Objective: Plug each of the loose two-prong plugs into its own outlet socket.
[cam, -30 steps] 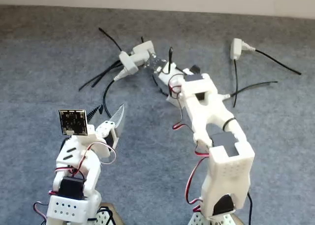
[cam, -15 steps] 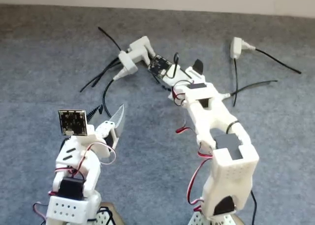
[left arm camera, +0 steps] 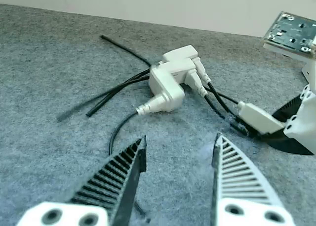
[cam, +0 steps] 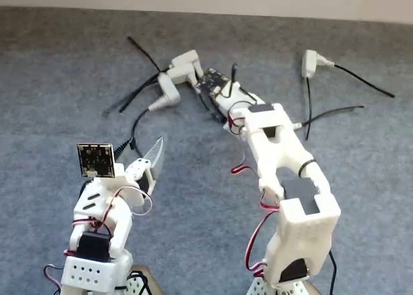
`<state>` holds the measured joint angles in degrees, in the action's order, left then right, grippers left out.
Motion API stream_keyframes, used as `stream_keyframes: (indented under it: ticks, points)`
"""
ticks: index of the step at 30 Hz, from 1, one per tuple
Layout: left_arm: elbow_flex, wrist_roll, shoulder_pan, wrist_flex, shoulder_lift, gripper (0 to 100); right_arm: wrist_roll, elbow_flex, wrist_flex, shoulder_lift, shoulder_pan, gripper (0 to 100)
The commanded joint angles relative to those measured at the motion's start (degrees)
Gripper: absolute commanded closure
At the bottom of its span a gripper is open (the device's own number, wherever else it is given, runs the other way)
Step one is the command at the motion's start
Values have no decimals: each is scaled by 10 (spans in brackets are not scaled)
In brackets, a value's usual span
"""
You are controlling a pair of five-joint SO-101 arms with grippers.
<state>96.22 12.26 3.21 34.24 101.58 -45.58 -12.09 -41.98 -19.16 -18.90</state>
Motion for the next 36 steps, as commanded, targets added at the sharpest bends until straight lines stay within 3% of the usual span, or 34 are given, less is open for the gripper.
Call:
stream_keyframes:
  ticks: [1,8,14,27,36]
  points:
    - [9,-4,-4,1,1,769,3,46,-173,40,-63,940]
    - [9,-4,-4,1,1,769,4,97,-288,150,-137,940]
    - [9,-4,-4,1,2,769,4,95,-293,251,-136,940]
    - [9,-4,-4,1,2,769,8,100,-458,554,-137,940]
    - [9,-4,-6,1,2,769,214,93,-545,702,-136,940]
